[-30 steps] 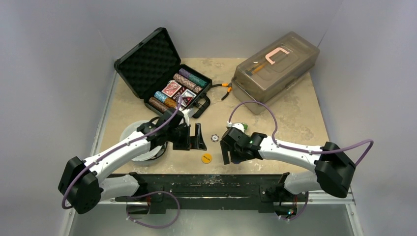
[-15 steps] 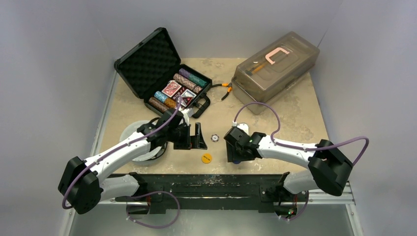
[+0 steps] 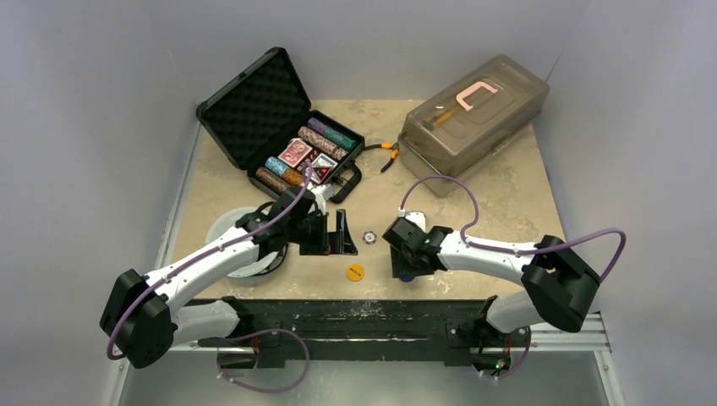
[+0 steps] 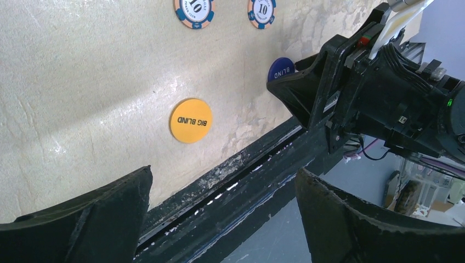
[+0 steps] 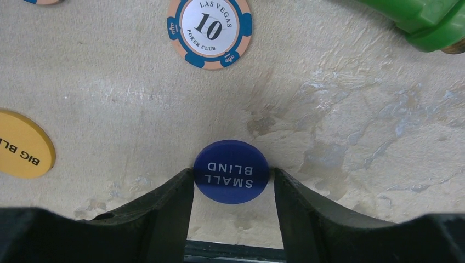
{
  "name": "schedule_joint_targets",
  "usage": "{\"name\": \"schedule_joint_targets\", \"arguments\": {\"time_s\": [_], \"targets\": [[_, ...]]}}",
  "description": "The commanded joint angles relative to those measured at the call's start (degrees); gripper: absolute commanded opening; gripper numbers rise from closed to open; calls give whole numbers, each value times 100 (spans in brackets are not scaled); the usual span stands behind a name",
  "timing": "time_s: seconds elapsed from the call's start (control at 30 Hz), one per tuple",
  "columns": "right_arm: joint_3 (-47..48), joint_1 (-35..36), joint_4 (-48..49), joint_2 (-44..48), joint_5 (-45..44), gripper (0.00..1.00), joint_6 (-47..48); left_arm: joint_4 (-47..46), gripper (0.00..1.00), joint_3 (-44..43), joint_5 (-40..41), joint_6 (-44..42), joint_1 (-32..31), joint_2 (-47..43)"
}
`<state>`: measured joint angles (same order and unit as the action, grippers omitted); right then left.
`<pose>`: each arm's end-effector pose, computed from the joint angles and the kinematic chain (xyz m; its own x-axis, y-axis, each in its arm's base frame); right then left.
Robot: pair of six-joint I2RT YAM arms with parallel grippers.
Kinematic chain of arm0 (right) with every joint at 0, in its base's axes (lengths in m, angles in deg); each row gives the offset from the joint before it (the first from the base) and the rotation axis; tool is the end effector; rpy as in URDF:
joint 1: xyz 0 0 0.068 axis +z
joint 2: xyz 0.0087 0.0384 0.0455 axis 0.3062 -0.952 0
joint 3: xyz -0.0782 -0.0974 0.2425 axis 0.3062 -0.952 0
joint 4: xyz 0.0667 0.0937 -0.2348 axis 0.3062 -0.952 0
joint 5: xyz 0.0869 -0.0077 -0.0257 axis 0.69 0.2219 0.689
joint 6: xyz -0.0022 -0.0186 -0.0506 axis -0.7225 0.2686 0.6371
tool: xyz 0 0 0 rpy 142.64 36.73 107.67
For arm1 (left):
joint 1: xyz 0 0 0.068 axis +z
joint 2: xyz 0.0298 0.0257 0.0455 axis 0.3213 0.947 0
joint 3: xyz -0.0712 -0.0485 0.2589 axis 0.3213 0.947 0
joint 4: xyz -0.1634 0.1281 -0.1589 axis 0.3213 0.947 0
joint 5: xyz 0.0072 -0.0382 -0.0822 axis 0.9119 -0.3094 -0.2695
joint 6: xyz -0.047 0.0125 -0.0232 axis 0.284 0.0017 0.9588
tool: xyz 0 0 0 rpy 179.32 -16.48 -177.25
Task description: Pack up texas hold em set
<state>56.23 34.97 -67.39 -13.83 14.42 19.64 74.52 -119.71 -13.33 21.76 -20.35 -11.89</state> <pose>0.1507 0.1841 0.1598 -0.9205 -0.0561 -0.3867 -0.0898 0.9935 0.0697 0.1762 -0.1577 0.2345 -0.9433 -0.0571 -0.3269 0.1699 0.7631 -0.6235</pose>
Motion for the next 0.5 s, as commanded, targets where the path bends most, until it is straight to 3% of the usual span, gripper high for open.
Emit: {"name": "schedule_joint_targets", "arguments": {"time_s": [0.0, 0.23, 0.47], "targets": [[-68, -20, 60, -72, -261, 52, -152, -152, 98, -99, 59, -47, -2, -16], [-66, 13, 157, -201, -331, 49, -81, -134, 98, -148, 79, -42, -2, 29], [-35, 32, 489, 164, -327, 38, 154, -264, 97, -176, -71, 78, 42, 147]]}}
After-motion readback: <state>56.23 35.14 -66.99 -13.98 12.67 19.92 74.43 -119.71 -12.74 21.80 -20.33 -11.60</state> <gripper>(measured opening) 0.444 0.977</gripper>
